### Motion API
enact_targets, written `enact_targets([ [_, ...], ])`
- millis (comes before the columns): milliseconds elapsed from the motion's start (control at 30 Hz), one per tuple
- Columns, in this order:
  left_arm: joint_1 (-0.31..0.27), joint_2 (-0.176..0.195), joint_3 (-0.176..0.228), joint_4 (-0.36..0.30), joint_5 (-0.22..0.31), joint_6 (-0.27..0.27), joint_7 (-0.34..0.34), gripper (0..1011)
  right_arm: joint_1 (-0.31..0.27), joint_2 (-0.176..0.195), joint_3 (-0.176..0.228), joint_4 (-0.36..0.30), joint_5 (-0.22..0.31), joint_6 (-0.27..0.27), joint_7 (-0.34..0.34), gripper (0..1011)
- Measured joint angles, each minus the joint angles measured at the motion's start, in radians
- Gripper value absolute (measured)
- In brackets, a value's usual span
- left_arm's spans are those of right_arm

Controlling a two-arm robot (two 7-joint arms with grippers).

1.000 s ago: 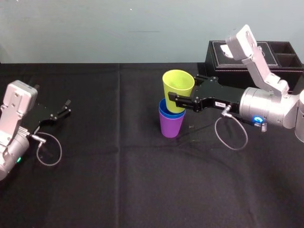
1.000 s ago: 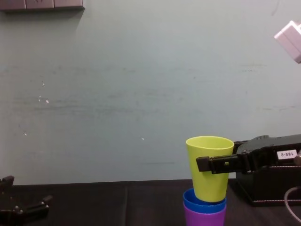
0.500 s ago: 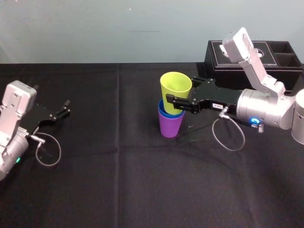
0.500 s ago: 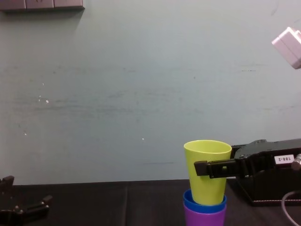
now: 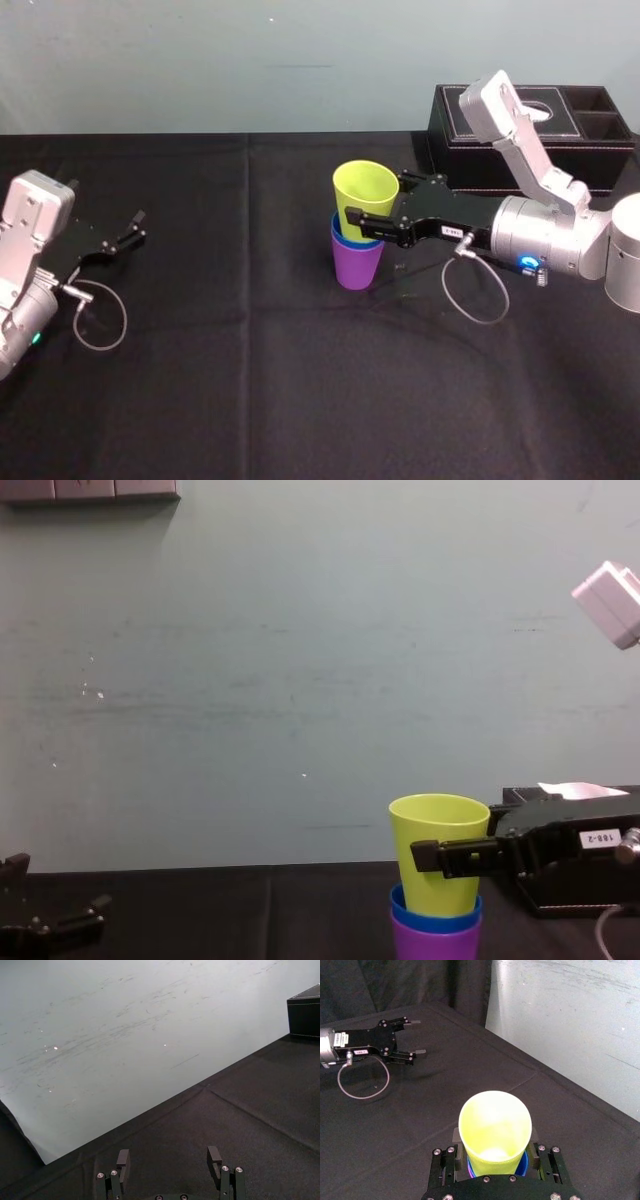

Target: Stack the three plastic cups sequentially using one hand.

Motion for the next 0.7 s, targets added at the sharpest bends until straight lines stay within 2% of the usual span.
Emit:
enact_targets([
  [700,0.000,0.000,0.000,0.000,0.000,0.000,0.000,1011,-0.001,0.000,0.001,0.001,-0.001,-0.001,-0.002,741],
])
